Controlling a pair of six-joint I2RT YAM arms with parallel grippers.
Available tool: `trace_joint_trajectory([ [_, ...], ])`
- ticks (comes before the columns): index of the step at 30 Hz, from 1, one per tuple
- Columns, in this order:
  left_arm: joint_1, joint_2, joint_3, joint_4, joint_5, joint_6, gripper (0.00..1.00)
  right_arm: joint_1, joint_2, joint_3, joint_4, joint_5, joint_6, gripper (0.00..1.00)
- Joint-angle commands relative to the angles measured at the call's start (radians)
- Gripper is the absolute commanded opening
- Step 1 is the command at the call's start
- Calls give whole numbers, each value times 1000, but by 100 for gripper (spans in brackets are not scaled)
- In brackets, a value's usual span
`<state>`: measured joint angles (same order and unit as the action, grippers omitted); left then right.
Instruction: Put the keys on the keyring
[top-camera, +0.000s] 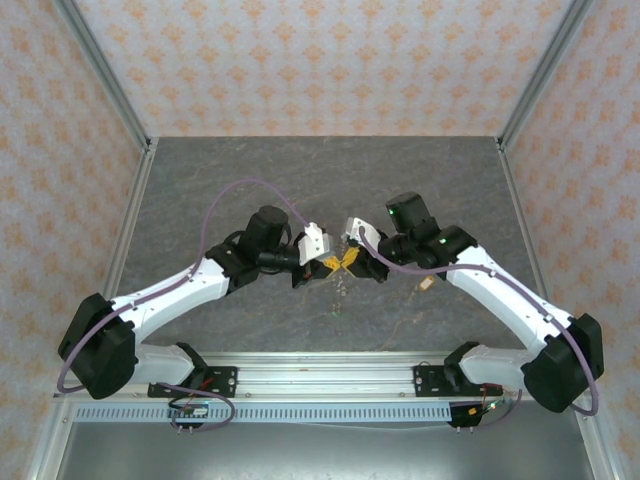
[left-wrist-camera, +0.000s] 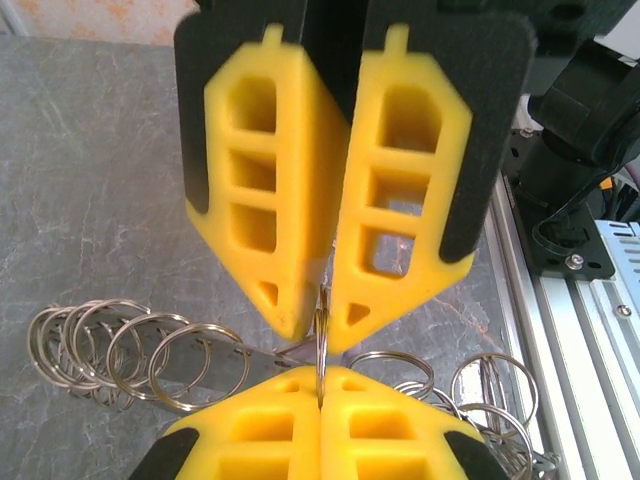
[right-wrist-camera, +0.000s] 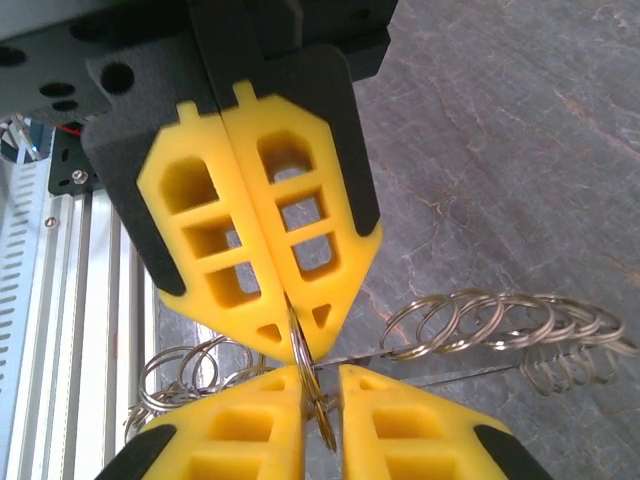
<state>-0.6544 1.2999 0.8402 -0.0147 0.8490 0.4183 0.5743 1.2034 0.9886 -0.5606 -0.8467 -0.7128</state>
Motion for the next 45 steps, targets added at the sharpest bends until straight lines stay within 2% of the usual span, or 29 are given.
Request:
trace_joint_trajectory([
  [1,4,-38,-10,105,68,-40,0,-19,-14,-47,98,-67,32,15],
  [4,9,-40,-13,117,90,-49,0,-32,-13,-62,126,-103,43,15],
  [12,11,-34,-8,75,75,-30,0,-39,-51,-76,176,-107,67,3],
  [17,12,-28,15,-8,32,19,8,-36,-58,-49,141,-93,65,0],
  [31,-8,13,92,-152,-18,106,11,44,14,101,-95,109,-19,0],
  [33,-11,16,95,-159,-29,108,10,53,19,117,-110,128,-20,0],
  [34,-11,18,97,-163,-31,108,5,56,22,123,-115,129,-22,0],
  [35,-11,18,98,-166,-32,108,0,58,22,128,-116,129,-22,2],
  [39,-10,2,72,-105,-16,74,0,58,-14,90,-59,126,-15,14],
  [45,2,-21,22,6,23,-1,0,45,-68,25,-32,141,-50,22],
])
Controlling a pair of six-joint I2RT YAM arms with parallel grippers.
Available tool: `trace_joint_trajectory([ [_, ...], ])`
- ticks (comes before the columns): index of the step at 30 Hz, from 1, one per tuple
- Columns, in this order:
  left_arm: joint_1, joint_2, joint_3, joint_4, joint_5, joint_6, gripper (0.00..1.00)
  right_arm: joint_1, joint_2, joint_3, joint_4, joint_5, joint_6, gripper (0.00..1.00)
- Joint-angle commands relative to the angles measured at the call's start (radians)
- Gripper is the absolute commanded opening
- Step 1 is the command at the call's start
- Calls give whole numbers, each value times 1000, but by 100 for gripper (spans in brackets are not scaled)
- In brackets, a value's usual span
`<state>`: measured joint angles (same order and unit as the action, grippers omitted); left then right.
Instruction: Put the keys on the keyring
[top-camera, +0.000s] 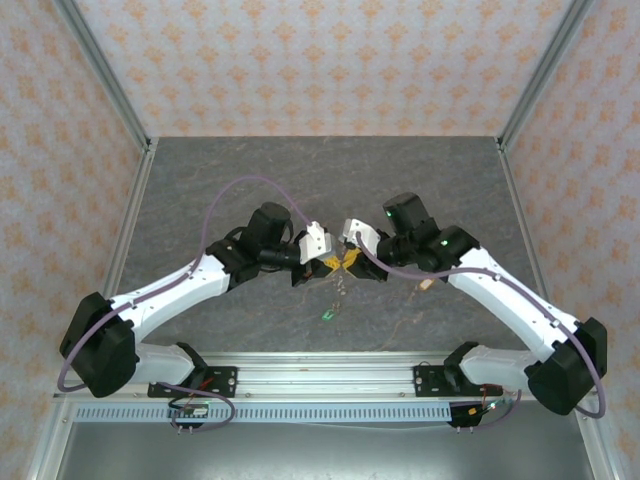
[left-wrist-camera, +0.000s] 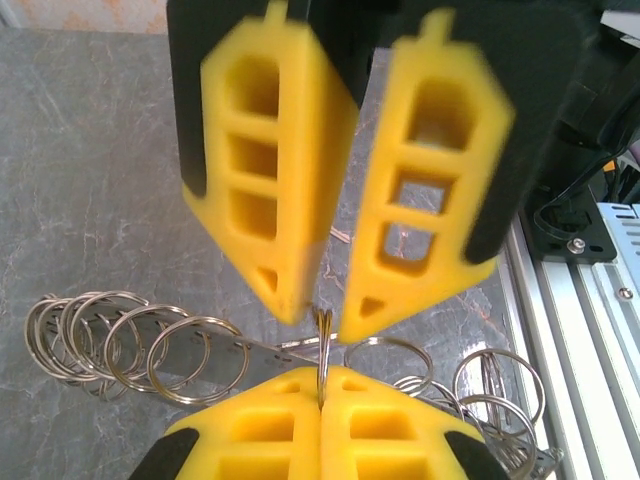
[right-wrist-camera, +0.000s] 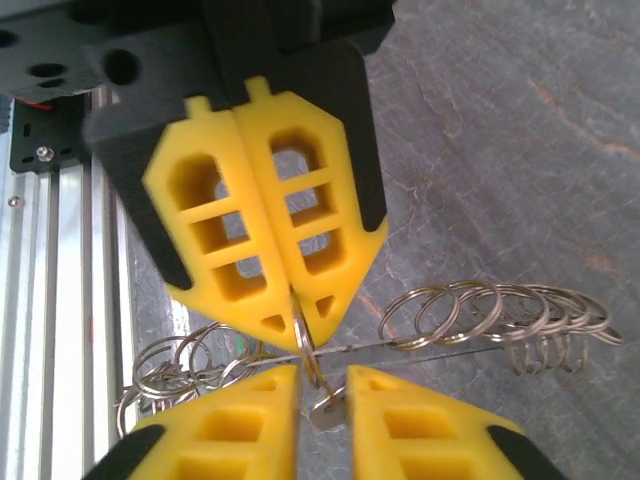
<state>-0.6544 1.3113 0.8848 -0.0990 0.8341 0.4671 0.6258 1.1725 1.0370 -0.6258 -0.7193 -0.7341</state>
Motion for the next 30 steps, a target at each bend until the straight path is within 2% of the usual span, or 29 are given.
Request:
trace_joint_trajectory([
  [1,5,-36,-31,111,45,-63,0,-5,-41,-26,24,3,-50,23],
  [5,9,-40,-41,135,75,-78,0,-6,-69,-66,71,-22,-76,26],
  [15,10,-42,-32,107,121,-61,0,-6,-71,-105,180,-50,-68,23],
  [18,11,-40,-30,105,125,-59,0,-6,-67,-106,188,-62,-60,16],
  [26,13,-37,-24,118,131,-68,0,-7,-48,-106,189,-91,-44,12],
  [29,13,-34,-24,117,122,-68,0,-8,-32,-82,169,-93,-26,4],
  [30,13,-34,-24,110,107,-65,3,-7,-24,-64,147,-91,-22,0],
])
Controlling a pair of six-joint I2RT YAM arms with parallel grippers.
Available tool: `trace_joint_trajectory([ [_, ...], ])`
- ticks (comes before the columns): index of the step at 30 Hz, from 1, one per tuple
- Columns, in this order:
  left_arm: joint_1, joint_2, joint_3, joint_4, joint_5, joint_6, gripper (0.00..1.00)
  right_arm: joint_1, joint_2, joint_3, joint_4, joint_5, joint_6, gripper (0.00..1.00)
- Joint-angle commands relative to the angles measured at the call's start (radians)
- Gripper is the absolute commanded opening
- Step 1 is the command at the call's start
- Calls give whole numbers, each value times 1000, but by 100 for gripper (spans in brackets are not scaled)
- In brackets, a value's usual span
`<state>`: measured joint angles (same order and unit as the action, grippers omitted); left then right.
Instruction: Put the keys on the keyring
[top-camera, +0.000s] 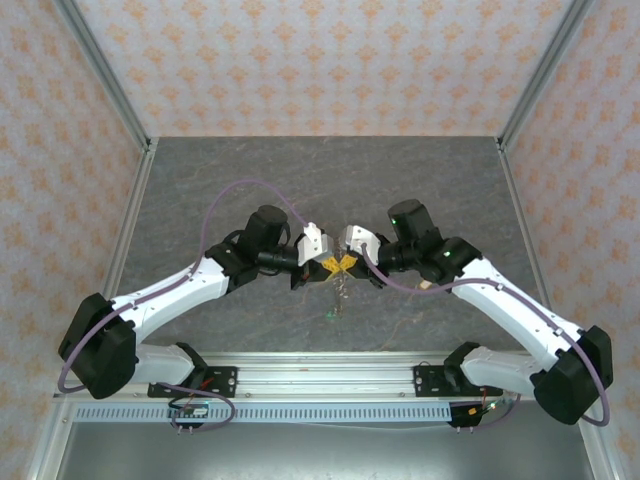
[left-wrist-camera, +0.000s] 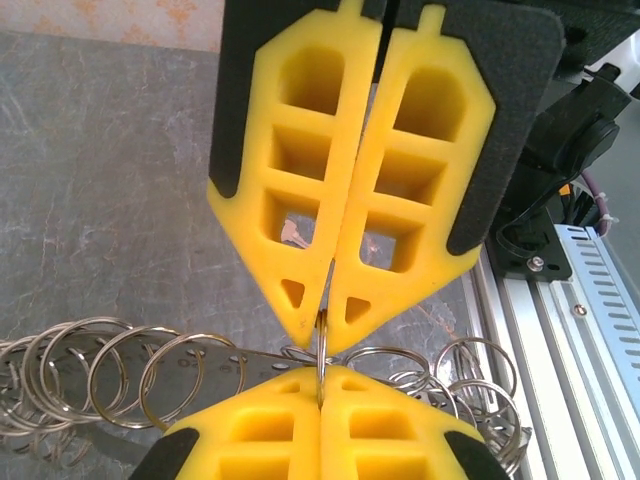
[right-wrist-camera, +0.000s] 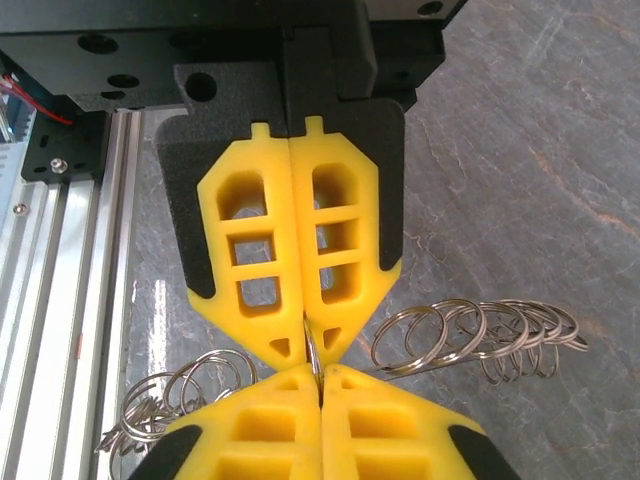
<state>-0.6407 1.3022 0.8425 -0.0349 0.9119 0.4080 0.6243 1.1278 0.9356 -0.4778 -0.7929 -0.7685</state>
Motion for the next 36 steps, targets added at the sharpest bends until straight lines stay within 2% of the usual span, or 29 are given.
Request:
trace_joint_trajectory([
  [1,-1,-25,20,36,8,0,7,-6,27,53,-21,-12,11,0],
  [8,-2,-18,45,-61,-101,54,11,12,76,161,-176,82,15,0],
  [13,-4,-2,58,-52,-88,51,11,34,110,225,-251,127,18,0],
  [19,-5,8,62,-30,-64,38,12,46,116,244,-260,139,40,0],
  [20,-5,6,60,-29,-64,37,11,48,118,247,-267,143,40,0],
  [22,-5,5,58,-27,-61,36,0,48,115,244,-271,149,37,1],
  [25,-4,-5,42,12,-52,15,0,48,93,213,-251,161,32,6],
  [31,5,-27,2,103,5,-38,0,2,67,166,-220,49,38,17],
  [36,9,-37,-1,113,43,-42,0,-22,62,101,-138,7,49,19],
])
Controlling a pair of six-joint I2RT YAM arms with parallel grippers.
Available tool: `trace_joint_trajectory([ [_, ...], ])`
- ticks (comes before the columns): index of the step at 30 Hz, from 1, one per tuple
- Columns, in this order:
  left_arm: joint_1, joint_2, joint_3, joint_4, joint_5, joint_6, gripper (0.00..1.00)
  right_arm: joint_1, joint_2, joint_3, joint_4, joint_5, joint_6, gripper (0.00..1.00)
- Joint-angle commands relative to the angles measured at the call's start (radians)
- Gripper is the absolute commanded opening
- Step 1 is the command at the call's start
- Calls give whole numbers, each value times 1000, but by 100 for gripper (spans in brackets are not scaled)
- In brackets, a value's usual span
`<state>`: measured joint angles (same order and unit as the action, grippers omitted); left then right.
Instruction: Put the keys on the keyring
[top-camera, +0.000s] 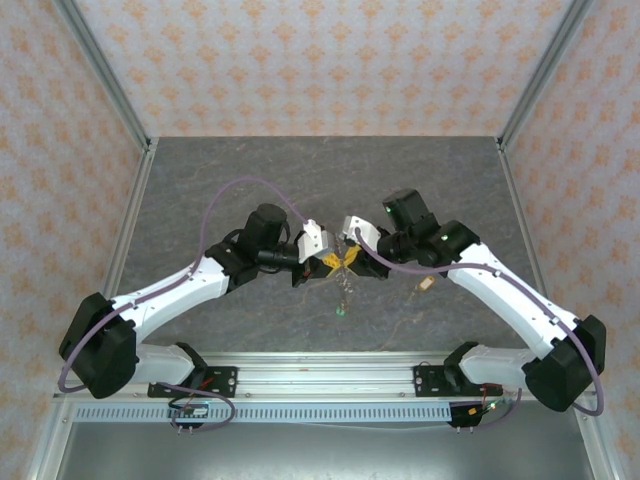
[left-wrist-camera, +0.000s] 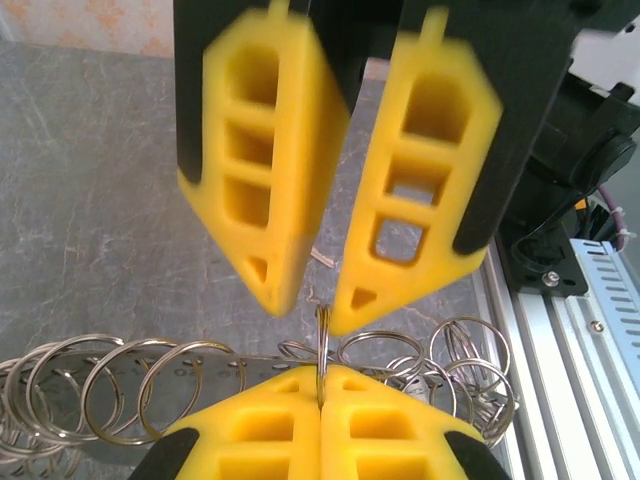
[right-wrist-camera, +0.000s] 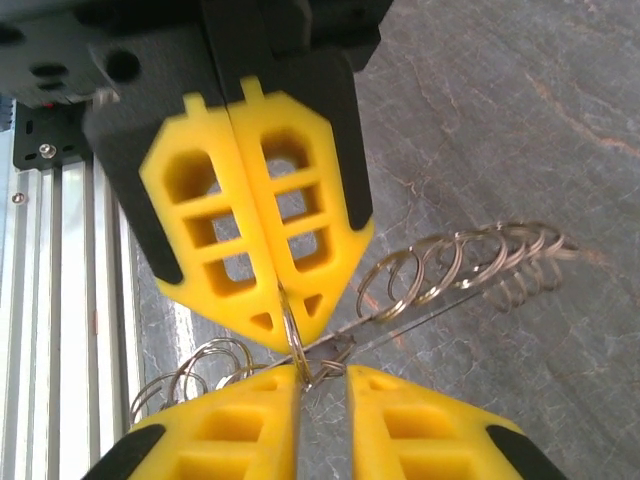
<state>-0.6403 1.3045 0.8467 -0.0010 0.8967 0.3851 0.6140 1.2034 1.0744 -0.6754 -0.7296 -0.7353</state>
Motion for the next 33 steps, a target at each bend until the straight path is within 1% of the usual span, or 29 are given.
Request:
trace_joint_trajectory([
  [1,10,-41,-6,81,62,-19,0,-17,-14,-50,72,-60,16,19],
  [4,13,-45,-9,87,68,-25,0,-22,-43,-72,106,-69,21,17],
  [7,13,-43,-8,85,82,-25,0,-23,-44,-87,150,-84,35,12],
  [10,13,-39,-5,83,83,-27,0,-24,-47,-103,187,-94,49,11],
  [15,13,-46,-3,65,52,-15,0,-25,-75,-128,211,-21,50,9],
  [21,13,-49,-1,41,24,3,0,-25,-81,-138,145,108,11,8],
  [28,14,-50,5,8,-2,19,0,-24,-103,-152,162,99,24,7],
  [33,13,-37,32,-76,-27,63,0,-24,-123,-150,183,76,46,6],
])
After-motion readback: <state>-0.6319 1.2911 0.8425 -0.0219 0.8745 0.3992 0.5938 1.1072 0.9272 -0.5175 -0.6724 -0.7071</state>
